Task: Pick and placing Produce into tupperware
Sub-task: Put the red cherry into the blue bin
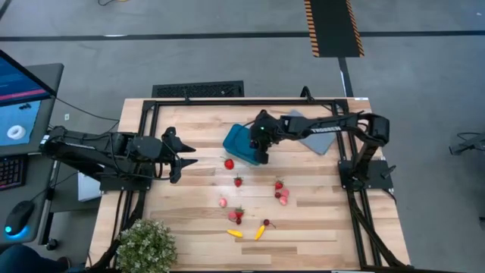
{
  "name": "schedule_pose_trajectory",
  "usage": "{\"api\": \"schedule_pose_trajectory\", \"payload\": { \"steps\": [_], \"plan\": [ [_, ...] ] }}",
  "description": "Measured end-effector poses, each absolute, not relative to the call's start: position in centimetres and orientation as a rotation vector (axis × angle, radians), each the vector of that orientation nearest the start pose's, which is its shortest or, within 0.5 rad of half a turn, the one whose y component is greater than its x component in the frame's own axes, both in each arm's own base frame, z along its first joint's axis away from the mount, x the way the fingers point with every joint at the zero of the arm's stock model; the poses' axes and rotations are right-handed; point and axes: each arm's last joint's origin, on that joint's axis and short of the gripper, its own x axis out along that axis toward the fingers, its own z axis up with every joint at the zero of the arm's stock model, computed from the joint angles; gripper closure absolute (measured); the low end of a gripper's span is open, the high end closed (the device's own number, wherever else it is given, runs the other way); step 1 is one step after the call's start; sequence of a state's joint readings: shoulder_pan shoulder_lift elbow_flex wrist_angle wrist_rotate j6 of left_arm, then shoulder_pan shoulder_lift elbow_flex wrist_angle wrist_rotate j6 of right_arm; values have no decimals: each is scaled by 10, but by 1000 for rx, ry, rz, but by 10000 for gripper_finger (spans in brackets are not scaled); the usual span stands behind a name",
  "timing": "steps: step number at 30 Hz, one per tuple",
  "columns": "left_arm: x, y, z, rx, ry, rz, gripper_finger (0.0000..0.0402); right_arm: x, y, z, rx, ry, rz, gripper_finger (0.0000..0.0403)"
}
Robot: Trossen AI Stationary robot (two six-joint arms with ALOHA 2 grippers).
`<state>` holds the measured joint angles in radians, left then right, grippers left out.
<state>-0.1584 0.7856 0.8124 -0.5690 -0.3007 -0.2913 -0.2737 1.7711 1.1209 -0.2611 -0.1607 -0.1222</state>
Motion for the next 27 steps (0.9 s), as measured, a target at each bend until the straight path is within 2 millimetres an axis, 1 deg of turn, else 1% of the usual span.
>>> {"api": "schedule_pose_trajectory", "payload": {
  "steps": [5,8,12,14,16,18,22,27],
  "plan": [
    [158,-17,308,-161,502,214,223,359,-105,175,144,931,-23,339],
    [158,-17,308,-162,499,213,223,359,-110,165,152,997,-28,339],
    [158,-17,308,-168,499,208,223,364,-113,166,149,987,-32,338],
    [158,-17,308,-169,499,206,223,363,-112,166,153,1005,-29,334],
    [158,-17,308,-169,499,207,223,367,-113,171,148,982,-30,327],
    [158,-17,308,-169,496,206,223,368,-113,174,152,974,-31,315],
    [158,-17,308,-172,499,198,223,367,-114,174,177,979,-43,280],
    [158,-18,308,-179,502,183,223,367,-114,173,195,988,-56,213]
  ]
}}
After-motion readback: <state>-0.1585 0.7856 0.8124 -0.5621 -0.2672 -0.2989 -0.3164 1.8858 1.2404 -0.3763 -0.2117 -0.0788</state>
